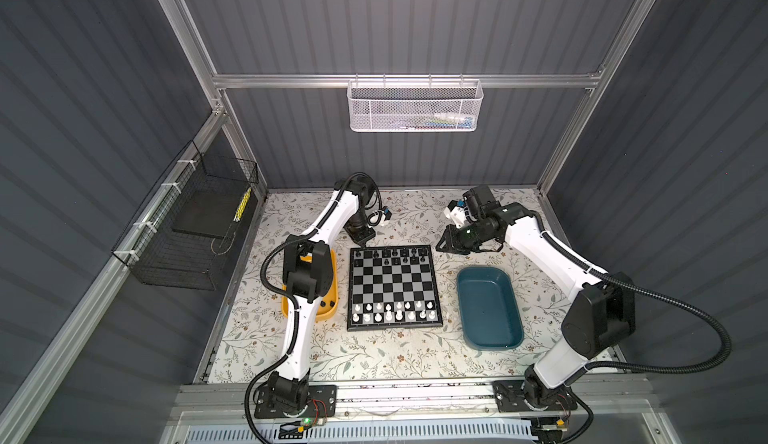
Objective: Set up the chess pieces on the board
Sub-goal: 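Carry the black pawn with the left gripper over the board's black rows, then lower the black pawn onto the black pawn row and open the left gripper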
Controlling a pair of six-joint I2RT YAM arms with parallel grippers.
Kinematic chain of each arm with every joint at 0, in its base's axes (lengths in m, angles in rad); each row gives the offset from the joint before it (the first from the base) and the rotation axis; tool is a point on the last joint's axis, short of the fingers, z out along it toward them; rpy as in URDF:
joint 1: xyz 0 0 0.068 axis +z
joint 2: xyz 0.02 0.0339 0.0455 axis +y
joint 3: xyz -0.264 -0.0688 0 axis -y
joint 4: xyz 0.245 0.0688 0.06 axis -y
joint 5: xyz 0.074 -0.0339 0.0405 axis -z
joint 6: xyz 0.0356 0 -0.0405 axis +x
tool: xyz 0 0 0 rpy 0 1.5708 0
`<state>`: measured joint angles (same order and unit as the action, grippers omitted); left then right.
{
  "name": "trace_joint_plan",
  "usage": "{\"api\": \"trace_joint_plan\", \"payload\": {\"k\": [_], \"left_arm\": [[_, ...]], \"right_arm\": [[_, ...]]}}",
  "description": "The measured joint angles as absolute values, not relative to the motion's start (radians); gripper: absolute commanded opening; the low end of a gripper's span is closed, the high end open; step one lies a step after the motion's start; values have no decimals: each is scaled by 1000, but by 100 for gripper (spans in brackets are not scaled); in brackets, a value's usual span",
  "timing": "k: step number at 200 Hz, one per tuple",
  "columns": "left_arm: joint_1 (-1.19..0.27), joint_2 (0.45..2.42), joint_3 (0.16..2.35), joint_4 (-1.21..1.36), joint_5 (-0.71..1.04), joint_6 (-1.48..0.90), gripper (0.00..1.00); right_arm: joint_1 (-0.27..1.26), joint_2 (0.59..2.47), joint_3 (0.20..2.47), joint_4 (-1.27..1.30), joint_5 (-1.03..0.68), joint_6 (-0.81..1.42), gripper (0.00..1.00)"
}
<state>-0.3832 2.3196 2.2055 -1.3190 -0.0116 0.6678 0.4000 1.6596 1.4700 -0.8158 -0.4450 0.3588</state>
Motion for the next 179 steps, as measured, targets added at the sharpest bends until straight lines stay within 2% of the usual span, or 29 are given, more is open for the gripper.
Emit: {"api": "trace_joint_plan", "payload": {"k": [179], "left_arm": [[-408,2343,2183,-1287,-27,668,6]], "right_arm": [[400,1660,1470,-822,-441,354,27]]}}
